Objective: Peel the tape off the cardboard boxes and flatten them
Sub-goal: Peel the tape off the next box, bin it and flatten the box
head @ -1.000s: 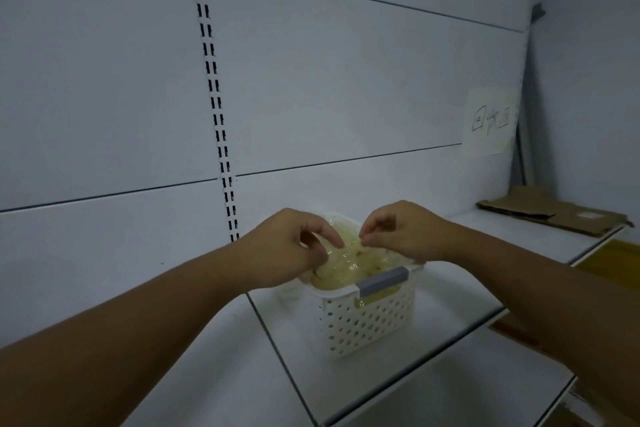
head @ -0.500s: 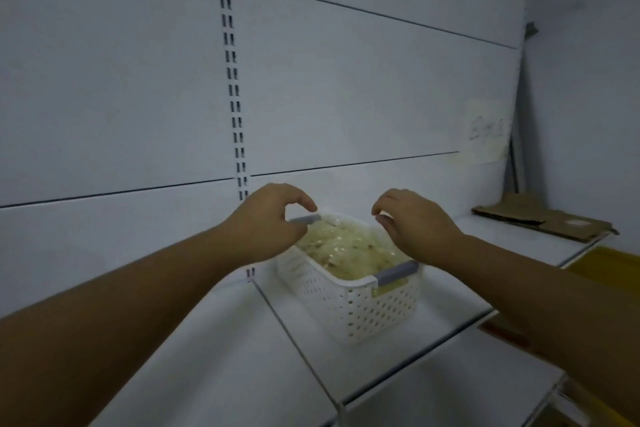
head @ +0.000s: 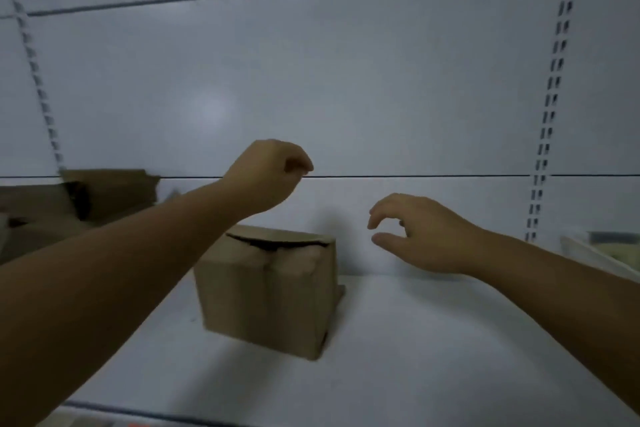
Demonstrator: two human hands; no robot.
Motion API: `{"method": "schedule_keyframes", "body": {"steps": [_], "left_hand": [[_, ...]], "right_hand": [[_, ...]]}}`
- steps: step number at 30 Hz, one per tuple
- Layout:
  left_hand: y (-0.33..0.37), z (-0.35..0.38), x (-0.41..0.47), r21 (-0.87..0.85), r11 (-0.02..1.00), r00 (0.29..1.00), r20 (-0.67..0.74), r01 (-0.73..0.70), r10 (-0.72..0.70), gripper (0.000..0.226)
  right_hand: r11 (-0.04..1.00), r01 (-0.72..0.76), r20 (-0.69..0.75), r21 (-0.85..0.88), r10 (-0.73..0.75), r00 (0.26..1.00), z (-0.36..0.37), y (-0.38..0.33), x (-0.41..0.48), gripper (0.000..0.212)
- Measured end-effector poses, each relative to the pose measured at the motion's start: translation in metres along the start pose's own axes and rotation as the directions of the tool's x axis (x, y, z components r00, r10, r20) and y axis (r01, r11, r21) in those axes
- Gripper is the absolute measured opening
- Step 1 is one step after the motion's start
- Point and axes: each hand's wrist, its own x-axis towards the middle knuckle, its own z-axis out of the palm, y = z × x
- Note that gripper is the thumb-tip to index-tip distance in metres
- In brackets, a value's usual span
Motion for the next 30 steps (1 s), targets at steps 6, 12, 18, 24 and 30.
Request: {"method": "schedule_keyframes", "body": {"steps": [6, 12, 18, 24, 30], "left_hand": [[-0.054, -0.016, -0.086, 0.07, 0.996, 0.99, 0.123, 0.061, -0.07, 0.021], [-0.062, -0.007, -0.132, 0.074, 0.995, 0.971, 0.226, 0.067, -0.082, 0.03], [-0.066, -0.017, -0.142, -0.034, 0.999, 0.954, 0.298, 0.031, -0.019, 0.012], [-0.067, 0.01, -0.143, -0.135, 0.988, 0.962, 0.248, -0.078, 0.11, 0.084], [-0.056, 0.031, -0.17, -0.351, 0.918, 0.975, 0.051, -0.187, 0.218, 0.042]], "right_hand": [[0.996, -0.083, 0.271, 0.045, 0.068, 0.96, 0.038, -0.066, 0.068, 0.047], [0.972, -0.077, 0.304, -0.22, 0.143, 0.942, 0.051, -0.089, 0.081, 0.035], [0.981, 0.041, -0.222, -0.191, -0.083, 0.971, 0.033, -0.111, 0.069, 0.032], [0.943, 0.109, -0.26, -0.314, -0.196, 0.945, 0.011, -0.136, 0.043, 0.034], [0.895, 0.02, -0.224, -0.446, -0.133, 0.965, 0.023, -0.139, 0.015, 0.036]]}}
